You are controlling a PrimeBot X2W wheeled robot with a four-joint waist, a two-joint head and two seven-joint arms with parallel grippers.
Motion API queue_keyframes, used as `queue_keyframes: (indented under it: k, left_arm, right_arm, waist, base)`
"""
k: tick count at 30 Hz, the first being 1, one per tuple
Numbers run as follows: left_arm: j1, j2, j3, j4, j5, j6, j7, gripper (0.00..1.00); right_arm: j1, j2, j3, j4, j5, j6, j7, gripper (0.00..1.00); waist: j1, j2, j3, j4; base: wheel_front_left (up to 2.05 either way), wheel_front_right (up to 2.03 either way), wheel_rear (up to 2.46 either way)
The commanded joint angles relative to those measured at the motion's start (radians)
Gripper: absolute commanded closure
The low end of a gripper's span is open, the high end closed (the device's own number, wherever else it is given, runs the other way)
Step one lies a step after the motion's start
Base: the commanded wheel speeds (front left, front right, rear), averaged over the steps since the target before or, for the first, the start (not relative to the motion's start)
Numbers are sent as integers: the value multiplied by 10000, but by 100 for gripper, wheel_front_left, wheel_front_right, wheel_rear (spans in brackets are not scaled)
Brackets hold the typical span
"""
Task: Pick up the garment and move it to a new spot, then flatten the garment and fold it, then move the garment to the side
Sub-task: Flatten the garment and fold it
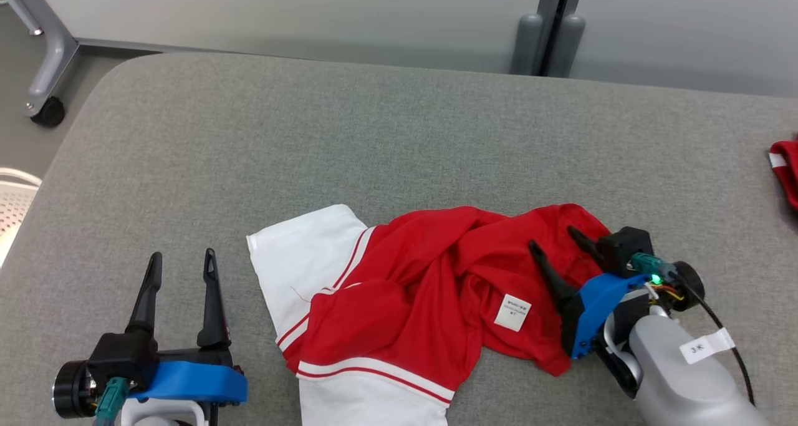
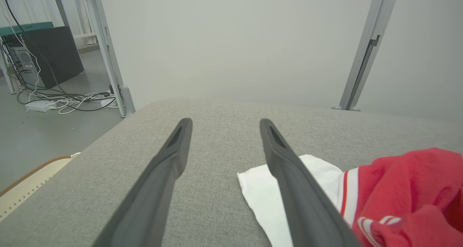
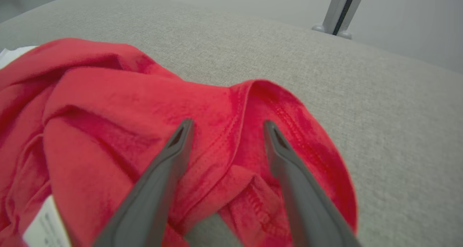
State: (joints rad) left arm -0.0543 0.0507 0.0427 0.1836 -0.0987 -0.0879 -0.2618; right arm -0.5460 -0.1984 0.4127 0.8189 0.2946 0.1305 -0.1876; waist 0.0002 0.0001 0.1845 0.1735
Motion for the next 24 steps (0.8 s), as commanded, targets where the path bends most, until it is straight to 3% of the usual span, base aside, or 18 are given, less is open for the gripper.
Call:
queue_keyframes:
  k: [1, 2, 3, 11, 24]
  left_arm:
    - [-167, -5, -71, -3, -39, 56, -45, 0]
    - [-176, -7, -88, 14, -43, 67, -45, 0]
    - [-189, -10, -106, 40, -48, 73, -45, 0]
    - [59, -7, 28, 180, -38, 102, -45, 0]
    - [415, -5, 157, -76, -47, 170, -45, 0]
  right_arm:
    - [-207, 100, 45, 284, 98, 5, -108, 0]
    - [-315, 149, 95, 495, 155, 4, -156, 60]
    - [-397, 209, 170, 655, 232, 4, -235, 100]
    - [-200, -95, -12, 312, 845, 4, -779, 100]
    - [1686, -1856, -2027, -3746, 759, 4, -528, 100]
  waist:
    - [-2, -1, 98, 71]
    - [-2, -1, 119, 80]
    - [-2, -1, 133, 88]
    - [-2, -1, -237, -271]
    - [-2, -1, -639, -1150]
  base:
    - [0, 0, 0]
    - [0, 0, 0]
    - [0, 0, 0]
    - [0, 0, 0]
    - [0, 0, 0]
